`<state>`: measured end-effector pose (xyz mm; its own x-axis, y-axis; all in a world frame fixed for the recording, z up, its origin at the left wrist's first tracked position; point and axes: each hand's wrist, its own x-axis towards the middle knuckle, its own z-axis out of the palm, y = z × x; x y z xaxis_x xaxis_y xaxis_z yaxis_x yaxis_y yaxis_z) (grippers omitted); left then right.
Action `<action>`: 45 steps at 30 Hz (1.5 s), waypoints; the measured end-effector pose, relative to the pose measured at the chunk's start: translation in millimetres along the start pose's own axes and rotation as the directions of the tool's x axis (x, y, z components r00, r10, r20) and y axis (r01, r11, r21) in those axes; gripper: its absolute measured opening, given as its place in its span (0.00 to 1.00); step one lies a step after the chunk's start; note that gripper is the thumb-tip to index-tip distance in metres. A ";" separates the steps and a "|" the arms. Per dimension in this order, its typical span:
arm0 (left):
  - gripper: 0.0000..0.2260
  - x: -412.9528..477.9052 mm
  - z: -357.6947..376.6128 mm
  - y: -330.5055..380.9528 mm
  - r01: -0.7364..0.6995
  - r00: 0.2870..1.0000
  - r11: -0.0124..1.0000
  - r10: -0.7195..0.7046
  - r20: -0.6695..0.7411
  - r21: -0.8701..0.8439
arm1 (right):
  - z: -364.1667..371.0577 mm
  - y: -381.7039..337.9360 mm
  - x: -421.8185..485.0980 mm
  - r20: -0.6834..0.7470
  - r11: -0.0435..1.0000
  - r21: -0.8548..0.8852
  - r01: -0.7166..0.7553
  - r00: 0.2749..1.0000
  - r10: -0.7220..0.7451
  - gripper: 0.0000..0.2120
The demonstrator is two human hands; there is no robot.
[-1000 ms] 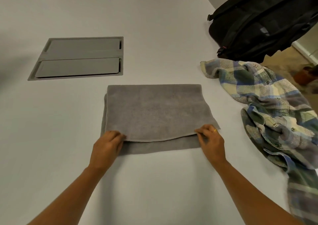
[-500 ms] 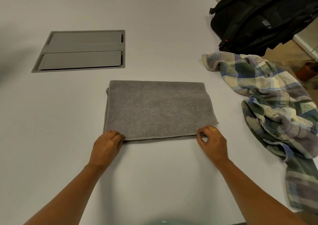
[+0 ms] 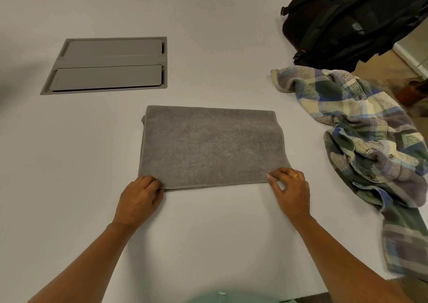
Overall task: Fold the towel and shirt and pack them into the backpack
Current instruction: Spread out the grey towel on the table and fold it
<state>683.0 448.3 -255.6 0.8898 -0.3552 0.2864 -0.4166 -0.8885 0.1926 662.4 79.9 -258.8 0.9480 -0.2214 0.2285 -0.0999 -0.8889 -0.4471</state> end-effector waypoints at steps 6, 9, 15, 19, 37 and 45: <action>0.24 -9.9 0.0 -6.4 -0.017 1.000 1.000 0.017 0.016 0.001 | 0.8 1.3 1.3 -0.045 0.974 -0.162 -0.156 0.988 0.151 0.03; 0.17 -8.8 0.3 -5.6 -0.029 1.000 0.999 0.029 0.001 0.037 | 0.9 0.6 0.7 -0.060 0.971 -0.231 0.068 0.995 -0.084 0.06; 0.03 2.7 -3.2 -23.7 0.091 0.992 0.989 -0.101 0.079 0.118 | -3.9 -18.6 2.2 0.139 0.949 -0.071 0.308 0.945 -0.296 0.15; 0.06 24.5 -11.1 -30.3 0.421 0.899 0.901 -0.429 0.086 0.101 | 2.8 -63.5 -8.6 0.422 0.899 0.019 0.438 0.812 -0.405 0.20; 0.32 27.8 32.0 63.8 0.569 0.771 0.822 -0.544 0.331 0.027 | 4.8 -54.9 65.1 0.228 0.977 0.149 -0.153 0.967 0.117 0.12; 0.32 16.1 6.1 -26.3 0.477 0.748 0.869 -0.480 0.458 0.131 | -15.2 -25.8 46.7 0.365 0.928 0.221 -0.300 0.908 0.206 0.07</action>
<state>709.3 464.1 -261.8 0.9508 0.0277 -0.3085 0.0873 -0.9796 0.1811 704.7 86.3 -223.4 0.9504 -0.2377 -0.2006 -0.3099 -0.6699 -0.6746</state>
